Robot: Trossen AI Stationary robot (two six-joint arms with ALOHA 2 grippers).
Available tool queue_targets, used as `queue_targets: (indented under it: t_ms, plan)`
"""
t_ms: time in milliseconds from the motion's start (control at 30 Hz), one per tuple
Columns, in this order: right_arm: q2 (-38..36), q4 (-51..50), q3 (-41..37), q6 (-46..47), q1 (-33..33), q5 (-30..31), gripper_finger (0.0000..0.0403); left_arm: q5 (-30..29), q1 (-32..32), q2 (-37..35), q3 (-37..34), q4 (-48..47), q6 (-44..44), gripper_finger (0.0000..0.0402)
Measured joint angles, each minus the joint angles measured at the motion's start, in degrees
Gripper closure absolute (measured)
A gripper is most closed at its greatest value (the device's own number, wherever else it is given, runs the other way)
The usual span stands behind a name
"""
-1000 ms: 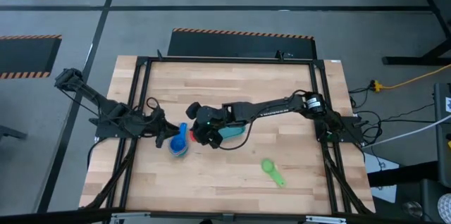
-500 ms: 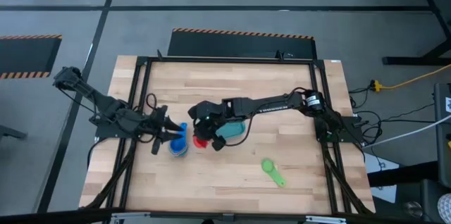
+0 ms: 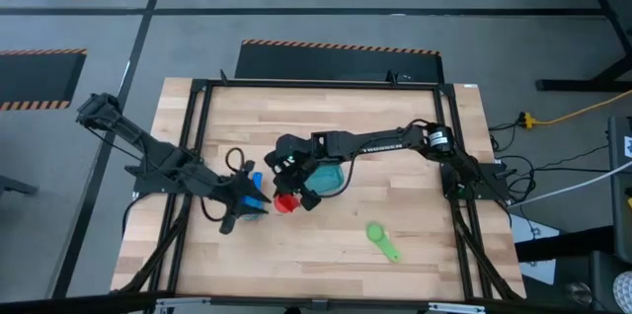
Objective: Nest measuring cups in basket
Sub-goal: Stack the red measuring cup on top of the blue measuring cup
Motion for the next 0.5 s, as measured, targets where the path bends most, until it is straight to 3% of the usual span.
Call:
queue_targets:
  t_ms: [200,400,500]
  plan:
    - [0.00,0.17,0.00,-0.07,0.02,-7.22,0.0391,4.16,0.00,5.08,0.93,-0.16,5.51,0.0284]
    - [-0.04,0.12,0.00,-0.19,0.04,-8.44,0.0391,-2.56,0.02,9.39,0.93,1.93,8.61,0.0285]
    - [-0.02,-0.42,0.00,-0.20,0.06,-8.55,0.0391,-3.22,0.00,10.27,0.93,2.89,8.64,0.0285]
